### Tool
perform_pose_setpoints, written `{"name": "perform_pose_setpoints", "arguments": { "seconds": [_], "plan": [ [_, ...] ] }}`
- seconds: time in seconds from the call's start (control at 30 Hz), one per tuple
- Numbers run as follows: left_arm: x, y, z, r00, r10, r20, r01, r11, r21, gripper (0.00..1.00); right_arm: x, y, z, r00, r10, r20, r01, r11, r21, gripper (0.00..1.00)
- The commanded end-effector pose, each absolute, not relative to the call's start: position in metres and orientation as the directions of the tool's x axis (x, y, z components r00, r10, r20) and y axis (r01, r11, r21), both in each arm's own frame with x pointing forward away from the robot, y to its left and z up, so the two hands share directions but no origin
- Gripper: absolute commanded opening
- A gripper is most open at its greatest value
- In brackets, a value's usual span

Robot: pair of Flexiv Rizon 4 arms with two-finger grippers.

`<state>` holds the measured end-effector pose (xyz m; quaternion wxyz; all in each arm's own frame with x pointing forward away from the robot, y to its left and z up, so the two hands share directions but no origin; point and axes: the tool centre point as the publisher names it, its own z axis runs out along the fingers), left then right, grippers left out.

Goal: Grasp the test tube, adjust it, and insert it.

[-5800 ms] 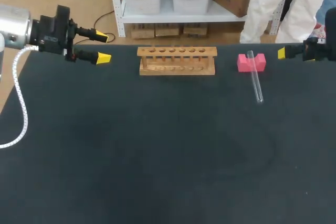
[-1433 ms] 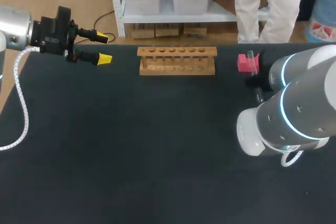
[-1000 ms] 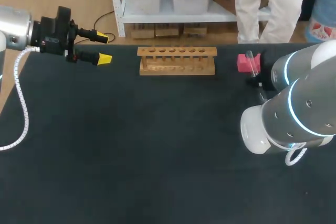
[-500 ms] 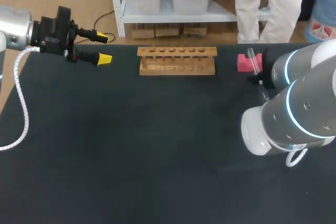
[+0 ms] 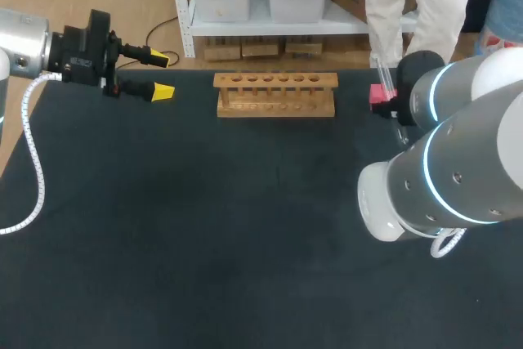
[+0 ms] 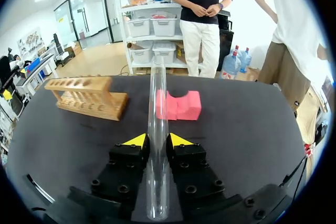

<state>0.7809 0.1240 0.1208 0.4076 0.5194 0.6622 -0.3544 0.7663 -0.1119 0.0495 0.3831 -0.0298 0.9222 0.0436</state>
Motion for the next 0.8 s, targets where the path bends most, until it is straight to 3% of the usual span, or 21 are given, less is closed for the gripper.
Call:
{"name": "perform_pose_setpoints", "arguments": {
  "seconds": [0.03, 0.8],
  "plan": [
    [0.779, 0.124, 0.12, -0.125, 0.397, -0.909, 0.977, 0.211, -0.042, 1.0, 0.756, -0.093, 0.07, -0.714, -0.017, -0.7, -0.018, 1.0, -0.006, 0.0],
    [0.779, 0.124, 0.12, -0.125, 0.397, -0.909, 0.977, 0.211, -0.042, 1.0, 0.761, 0.014, 0.069, -0.728, -0.011, -0.685, -0.071, 0.996, 0.06, 0.0]
  ]
}}
